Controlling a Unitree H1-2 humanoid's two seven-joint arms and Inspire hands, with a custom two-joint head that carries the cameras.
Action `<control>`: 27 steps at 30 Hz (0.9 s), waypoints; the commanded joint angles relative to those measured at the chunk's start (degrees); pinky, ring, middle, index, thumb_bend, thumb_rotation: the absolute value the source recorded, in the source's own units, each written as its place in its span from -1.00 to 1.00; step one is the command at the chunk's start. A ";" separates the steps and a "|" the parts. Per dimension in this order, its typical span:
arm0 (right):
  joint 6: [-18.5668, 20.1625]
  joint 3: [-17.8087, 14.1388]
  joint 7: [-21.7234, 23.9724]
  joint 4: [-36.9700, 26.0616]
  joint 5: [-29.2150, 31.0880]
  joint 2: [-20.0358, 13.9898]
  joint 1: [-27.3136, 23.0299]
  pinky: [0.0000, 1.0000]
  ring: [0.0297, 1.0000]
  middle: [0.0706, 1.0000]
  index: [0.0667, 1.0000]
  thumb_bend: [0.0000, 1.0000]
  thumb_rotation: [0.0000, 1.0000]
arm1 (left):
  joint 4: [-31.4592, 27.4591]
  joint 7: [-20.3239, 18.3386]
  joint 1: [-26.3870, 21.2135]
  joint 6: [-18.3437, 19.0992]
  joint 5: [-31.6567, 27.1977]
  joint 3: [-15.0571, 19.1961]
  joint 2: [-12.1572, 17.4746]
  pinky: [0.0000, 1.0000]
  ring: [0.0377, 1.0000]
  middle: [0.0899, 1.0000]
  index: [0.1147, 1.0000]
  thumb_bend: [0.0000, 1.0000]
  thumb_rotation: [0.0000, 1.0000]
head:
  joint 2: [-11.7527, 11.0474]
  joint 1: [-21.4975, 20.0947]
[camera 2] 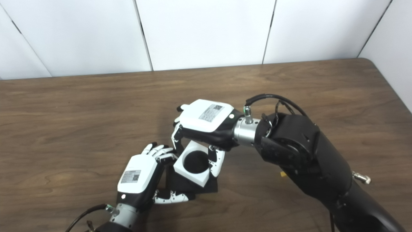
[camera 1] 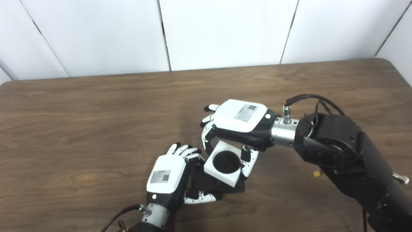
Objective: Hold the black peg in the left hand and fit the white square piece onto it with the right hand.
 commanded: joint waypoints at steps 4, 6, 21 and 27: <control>0.74 -0.03 3.73 -1.33 -1.91 -0.96 -0.74 0.94 0.81 0.54 0.27 0.82 -0.59 | 0.71 -1.20 0.25 -0.27 1.22 -0.70 0.08 0.90 0.72 0.55 -0.16 0.03 -0.89 | 0.06 -0.02; 0.86 -0.40 4.17 -1.19 -2.24 -0.70 -0.32 0.94 0.83 0.54 0.32 0.87 -0.52 | 0.84 -0.96 0.22 -0.41 1.15 -0.66 0.08 0.89 0.71 0.55 -0.16 0.03 -0.89 | 0.41 -0.10; 3.57 -2.49 5.57 -1.13 -2.82 1.10 1.01 0.92 0.87 0.60 0.54 0.82 -0.13 | 0.84 -1.88 0.18 1.65 2.89 -0.29 -0.50 0.83 0.68 0.60 0.34 0.43 -0.40 | 0.05 -0.15; 6.88 -4.50 5.03 -2.10 -2.36 1.40 2.50 0.95 0.98 0.88 0.98 0.98 -0.10 | 0.69 -4.93 0.10 3.56 4.16 0.13 -0.83 0.95 0.85 0.91 0.97 0.95 0.33 | -0.22 0.00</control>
